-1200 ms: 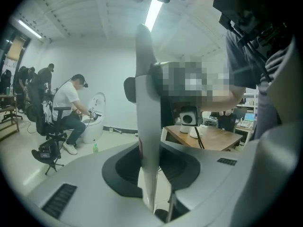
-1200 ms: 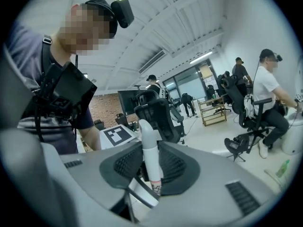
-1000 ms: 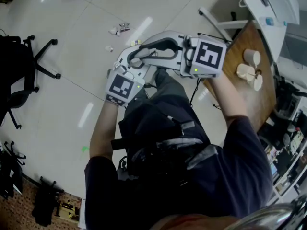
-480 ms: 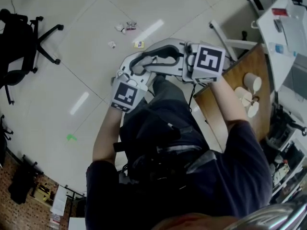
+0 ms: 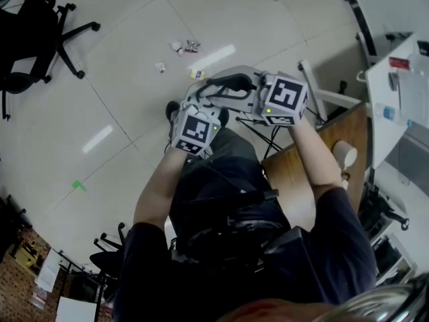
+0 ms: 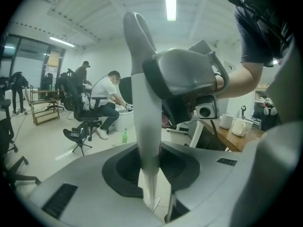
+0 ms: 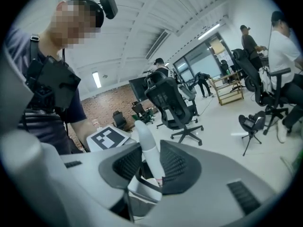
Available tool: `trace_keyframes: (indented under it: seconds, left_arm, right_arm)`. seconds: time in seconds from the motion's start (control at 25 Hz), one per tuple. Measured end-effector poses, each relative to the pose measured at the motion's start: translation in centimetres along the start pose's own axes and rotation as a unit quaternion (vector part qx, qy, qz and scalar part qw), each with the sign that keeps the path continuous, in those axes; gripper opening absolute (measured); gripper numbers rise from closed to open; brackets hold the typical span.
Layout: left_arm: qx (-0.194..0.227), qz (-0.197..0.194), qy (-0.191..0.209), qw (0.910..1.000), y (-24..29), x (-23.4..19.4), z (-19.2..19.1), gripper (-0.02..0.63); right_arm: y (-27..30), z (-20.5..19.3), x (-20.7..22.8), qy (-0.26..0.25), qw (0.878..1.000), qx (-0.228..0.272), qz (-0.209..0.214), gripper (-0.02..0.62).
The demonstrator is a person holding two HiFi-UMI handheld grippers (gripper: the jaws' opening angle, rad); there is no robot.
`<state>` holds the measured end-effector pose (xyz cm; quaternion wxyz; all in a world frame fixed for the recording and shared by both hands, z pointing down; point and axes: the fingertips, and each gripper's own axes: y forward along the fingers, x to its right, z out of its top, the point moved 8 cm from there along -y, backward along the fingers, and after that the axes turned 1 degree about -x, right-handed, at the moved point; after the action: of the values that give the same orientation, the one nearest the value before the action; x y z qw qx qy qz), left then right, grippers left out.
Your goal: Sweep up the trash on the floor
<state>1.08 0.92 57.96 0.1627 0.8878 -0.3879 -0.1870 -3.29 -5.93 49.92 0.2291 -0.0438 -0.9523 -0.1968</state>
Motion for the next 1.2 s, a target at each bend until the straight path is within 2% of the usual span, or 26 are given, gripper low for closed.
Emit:
trace_keyframes:
  seconds: [0.2,0.44,0.68,1.0,1.2]
  left_arm:
    - [0.009,0.025,0.016,0.9995,1.2,-3.8,0.6,0.077]
    - [0.005,0.028,0.054,0.9981,1.2,-10.2,1.0,0.081]
    - [-0.006,0.015,0.08,0.9967,1.4,-14.7,1.7,0.087]
    - [-0.001,0.035,0.097,0.9947,1.7,-17.5,3.5,0.087]
    - [-0.005,0.03,0.116,0.9927,1.5,-18.5,4.6,0.089]
  right_arm:
    - [2.0,1.6,3.4,0.007,0.999,0.027,-0.027,0.135]
    - [5.9,4.0,7.5,-0.005,0.998,0.035,-0.043,0.133]
    - [8.4,5.7,10.7,0.005,0.997,0.065,-0.052,0.132]
    - [8.8,7.5,12.7,0.019,0.99,0.121,-0.062,0.133]
    - [8.9,8.4,12.9,0.011,0.986,0.142,-0.081,0.133]
